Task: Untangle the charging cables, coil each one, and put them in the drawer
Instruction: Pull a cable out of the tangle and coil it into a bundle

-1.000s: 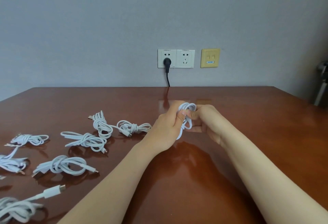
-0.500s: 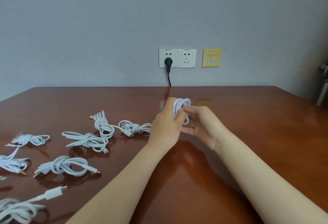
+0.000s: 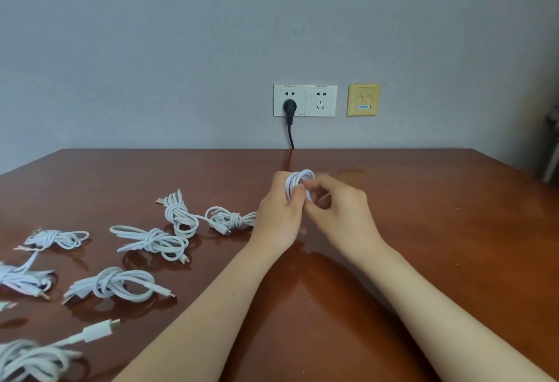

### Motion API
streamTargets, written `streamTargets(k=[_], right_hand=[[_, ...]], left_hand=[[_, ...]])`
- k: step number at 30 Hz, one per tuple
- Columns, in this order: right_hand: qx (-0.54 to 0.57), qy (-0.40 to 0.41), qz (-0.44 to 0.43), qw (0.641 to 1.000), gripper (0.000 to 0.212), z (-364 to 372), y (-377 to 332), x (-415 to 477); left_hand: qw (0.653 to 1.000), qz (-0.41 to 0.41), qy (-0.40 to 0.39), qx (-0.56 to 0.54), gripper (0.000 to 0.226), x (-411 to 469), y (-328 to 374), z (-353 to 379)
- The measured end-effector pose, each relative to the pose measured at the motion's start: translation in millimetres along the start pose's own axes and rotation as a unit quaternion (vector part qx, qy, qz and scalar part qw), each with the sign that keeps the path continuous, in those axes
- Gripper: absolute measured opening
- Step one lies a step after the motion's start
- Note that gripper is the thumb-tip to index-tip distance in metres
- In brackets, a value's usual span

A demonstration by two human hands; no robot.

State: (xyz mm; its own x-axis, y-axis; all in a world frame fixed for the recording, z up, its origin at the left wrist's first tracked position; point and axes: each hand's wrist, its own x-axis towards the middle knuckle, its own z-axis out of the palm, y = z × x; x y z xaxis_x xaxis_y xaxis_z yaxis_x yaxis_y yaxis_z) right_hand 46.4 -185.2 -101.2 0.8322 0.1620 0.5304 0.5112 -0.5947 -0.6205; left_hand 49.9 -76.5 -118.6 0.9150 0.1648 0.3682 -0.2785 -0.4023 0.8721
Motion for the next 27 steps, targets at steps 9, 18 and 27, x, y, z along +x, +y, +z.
streamTargets(k=[9, 18, 27], right_hand=[[0.059, 0.006, 0.035, 0.998, 0.017, -11, 1, 5], [0.049, 0.028, 0.098, 0.994, 0.03, -18, 5, 10], [0.299, -0.065, 0.212, 0.928, 0.019, -10, 10, 14]], left_hand=[[0.998, 0.052, -0.019, 0.017, 0.015, -4, 5, 1], [0.994, 0.07, -0.068, 0.039, 0.028, -9, 6, 9], [0.996, 0.06, -0.051, 0.046, 0.032, -4, 8, 6]])
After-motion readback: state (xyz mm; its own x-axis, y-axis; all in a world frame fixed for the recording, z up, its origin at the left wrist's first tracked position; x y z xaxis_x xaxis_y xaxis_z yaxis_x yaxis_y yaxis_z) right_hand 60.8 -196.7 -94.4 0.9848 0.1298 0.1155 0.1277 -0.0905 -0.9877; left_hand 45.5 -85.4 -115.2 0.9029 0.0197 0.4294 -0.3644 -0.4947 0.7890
